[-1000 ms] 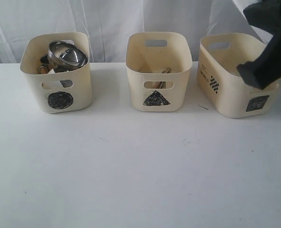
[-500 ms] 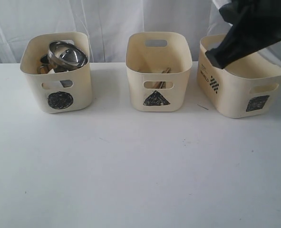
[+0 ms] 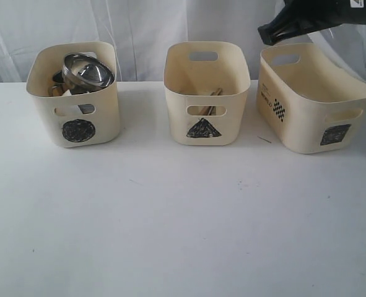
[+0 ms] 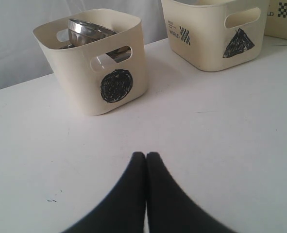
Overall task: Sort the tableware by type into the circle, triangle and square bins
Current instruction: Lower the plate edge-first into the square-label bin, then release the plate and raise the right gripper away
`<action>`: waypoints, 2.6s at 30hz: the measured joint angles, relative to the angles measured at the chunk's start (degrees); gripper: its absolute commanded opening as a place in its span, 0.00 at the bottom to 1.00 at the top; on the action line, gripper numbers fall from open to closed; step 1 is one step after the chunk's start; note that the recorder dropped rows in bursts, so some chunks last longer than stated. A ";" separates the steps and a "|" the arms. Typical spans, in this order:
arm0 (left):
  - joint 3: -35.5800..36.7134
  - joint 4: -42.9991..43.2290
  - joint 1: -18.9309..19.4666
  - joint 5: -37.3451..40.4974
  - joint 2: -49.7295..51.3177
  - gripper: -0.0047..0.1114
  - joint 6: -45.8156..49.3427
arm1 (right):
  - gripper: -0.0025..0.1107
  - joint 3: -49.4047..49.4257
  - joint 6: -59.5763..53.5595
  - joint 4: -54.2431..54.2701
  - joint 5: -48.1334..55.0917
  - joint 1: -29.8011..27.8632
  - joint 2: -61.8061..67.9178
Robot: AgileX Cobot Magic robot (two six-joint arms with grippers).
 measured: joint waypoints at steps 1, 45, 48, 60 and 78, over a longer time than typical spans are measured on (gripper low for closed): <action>0.00 0.00 0.00 0.00 0.00 0.04 0.00 | 0.02 -0.30 -0.12 0.44 -0.94 -0.63 0.94; 0.00 0.00 0.00 0.00 0.00 0.04 0.00 | 0.02 -4.97 -1.13 1.59 -23.45 -10.21 24.18; 0.00 0.00 0.00 0.00 0.00 0.04 0.00 | 0.18 -4.97 -1.13 1.70 -23.77 -10.21 24.22; 0.00 0.00 0.00 0.00 0.00 0.04 0.00 | 0.31 -5.25 -1.59 1.89 -27.44 -10.21 21.98; 0.00 0.00 0.00 0.00 0.00 0.04 0.00 | 0.12 2.63 2.62 5.10 -26.56 -11.77 5.08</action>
